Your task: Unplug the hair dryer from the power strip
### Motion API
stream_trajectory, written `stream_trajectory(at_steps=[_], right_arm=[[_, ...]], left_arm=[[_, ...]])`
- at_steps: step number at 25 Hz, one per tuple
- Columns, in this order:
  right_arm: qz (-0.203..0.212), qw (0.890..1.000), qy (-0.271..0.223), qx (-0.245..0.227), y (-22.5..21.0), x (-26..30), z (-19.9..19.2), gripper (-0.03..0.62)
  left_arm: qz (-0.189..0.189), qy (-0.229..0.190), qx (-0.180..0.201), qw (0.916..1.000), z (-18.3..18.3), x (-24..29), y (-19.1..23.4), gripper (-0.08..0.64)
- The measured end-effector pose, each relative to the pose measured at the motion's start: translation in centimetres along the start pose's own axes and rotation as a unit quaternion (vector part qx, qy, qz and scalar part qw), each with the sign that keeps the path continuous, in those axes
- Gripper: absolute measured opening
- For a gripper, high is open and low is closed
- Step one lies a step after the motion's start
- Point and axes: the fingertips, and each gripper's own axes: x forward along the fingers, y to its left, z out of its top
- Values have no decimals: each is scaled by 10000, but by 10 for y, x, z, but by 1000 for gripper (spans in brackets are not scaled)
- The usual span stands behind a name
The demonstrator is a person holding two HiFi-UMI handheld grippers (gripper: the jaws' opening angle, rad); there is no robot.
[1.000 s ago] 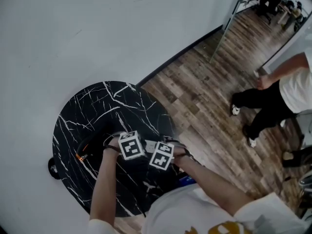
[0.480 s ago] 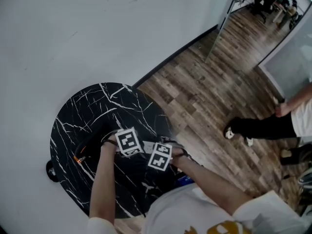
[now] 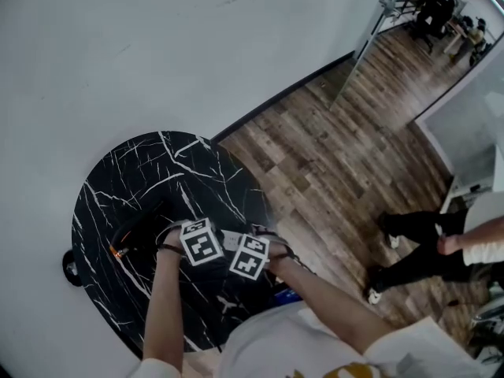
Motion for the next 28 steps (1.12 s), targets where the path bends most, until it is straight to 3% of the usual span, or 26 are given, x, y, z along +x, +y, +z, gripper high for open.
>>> stream_trajectory(at_steps=[4, 7, 11, 13, 16, 21, 28], right_arm=[[1, 10000, 24, 67, -3, 0, -3, 278], [-1, 10000, 15, 83, -3, 1, -2, 278], [16, 9999, 95, 39, -3, 1, -2, 278], [17, 10000, 75, 17, -3, 1, -2, 278], [9, 10000, 10, 36, -3, 1, -1, 278], [28, 10000, 33, 84, -3, 1, -1, 278], [40, 9999, 105, 80, -3, 1, 0, 278]], left_arm=[[-268, -145, 516, 9982, 25, -8, 18, 57], [-466, -140, 490, 9976, 23, -7, 12, 57], [192, 355, 576, 9975, 8, -2, 0, 54], [341, 396, 521, 9973, 2, 2, -2, 52], [-19, 83, 257, 9996, 5, -1, 6, 54], [-346, -181, 295, 9988, 18, -8, 13, 57], [314, 141, 415, 9985, 5, -2, 0, 54]])
